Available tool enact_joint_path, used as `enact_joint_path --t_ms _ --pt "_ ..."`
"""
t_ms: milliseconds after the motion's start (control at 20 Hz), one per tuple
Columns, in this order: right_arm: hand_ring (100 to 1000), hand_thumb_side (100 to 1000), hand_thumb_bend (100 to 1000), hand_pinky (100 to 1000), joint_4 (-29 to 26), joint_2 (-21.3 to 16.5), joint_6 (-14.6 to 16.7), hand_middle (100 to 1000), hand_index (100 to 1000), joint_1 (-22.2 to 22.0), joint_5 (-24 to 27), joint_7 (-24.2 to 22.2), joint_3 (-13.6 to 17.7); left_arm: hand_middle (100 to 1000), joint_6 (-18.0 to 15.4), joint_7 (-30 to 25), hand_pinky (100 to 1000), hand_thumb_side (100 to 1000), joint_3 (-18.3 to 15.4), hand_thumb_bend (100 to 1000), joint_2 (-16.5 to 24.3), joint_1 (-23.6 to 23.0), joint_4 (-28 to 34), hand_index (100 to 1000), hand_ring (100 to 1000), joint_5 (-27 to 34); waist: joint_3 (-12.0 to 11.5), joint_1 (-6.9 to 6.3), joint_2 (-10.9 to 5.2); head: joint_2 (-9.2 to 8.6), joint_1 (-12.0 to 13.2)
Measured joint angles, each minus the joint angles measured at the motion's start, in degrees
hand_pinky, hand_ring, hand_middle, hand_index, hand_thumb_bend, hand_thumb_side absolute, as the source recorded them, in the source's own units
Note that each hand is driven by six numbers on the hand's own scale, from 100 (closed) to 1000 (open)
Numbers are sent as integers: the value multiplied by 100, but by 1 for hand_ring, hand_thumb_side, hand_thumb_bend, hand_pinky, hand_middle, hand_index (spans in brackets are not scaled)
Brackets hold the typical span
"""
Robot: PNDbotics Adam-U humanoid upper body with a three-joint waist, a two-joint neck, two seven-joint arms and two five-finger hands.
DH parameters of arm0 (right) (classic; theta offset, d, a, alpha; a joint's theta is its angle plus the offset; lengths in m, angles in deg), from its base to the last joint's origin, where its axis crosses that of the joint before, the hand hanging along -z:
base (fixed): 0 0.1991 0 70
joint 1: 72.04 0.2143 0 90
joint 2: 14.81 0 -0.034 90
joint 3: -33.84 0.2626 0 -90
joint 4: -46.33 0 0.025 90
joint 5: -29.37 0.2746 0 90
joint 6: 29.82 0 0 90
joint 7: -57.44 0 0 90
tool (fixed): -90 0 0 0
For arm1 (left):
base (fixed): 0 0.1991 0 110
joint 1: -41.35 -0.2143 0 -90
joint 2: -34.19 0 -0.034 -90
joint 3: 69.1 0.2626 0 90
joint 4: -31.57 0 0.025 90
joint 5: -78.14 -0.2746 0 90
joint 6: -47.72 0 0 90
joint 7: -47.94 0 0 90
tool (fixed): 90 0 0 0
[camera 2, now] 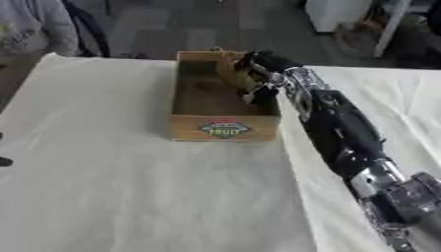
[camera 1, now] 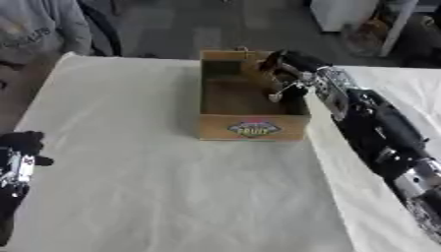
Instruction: Pick up objects on the table and place them in the box.
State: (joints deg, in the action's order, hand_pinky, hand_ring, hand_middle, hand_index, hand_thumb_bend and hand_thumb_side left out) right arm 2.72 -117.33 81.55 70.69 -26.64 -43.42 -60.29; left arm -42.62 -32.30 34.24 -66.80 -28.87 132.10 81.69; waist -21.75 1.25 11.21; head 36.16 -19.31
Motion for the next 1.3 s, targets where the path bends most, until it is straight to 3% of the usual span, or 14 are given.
enact_joint_path --t_ms 150,400,650,750,850,1000,1300 --pt "914 678 141 882 -146 11 84 941 964 3 -106 -238 -90 490 -6 -6 538 474 21 354 0 0 1 606 759 0 22 36 -4 0 0" --pt "902 595 130 868 -603 97 197 935 961 -23 -196 -493 -234 490 -14 -9 538 473 27 358 -1 0 1 605 758 -1 82 67 -10 0 9" --pt "876 293 175 830 -1372 69 292 908 948 -54 -26 -282 -336 490 -41 20 537 474 24 361 -1 -8 1 604 758 -7 291 99 -37 1 98" --pt "860 225 140 808 -1745 -4 304 897 940 -91 85 -80 -370 490 -61 43 537 467 14 363 0 -39 -7 604 758 -12 418 106 -47 4 161" --pt "837 113 184 771 -2120 -107 292 877 927 -145 211 150 -383 490 -77 75 537 475 -18 361 4 -84 -32 604 758 -29 587 109 -68 10 238" --pt "796 100 104 705 -2688 -278 201 845 902 -316 564 482 -379 490 -98 138 536 476 -83 360 13 -159 -41 604 758 -57 867 122 -98 50 394" --pt "682 100 100 539 -4005 -570 -235 756 822 -1232 2028 964 -196 489 -141 333 536 477 -266 359 101 -274 -93 604 758 -113 1415 131 -98 57 738"
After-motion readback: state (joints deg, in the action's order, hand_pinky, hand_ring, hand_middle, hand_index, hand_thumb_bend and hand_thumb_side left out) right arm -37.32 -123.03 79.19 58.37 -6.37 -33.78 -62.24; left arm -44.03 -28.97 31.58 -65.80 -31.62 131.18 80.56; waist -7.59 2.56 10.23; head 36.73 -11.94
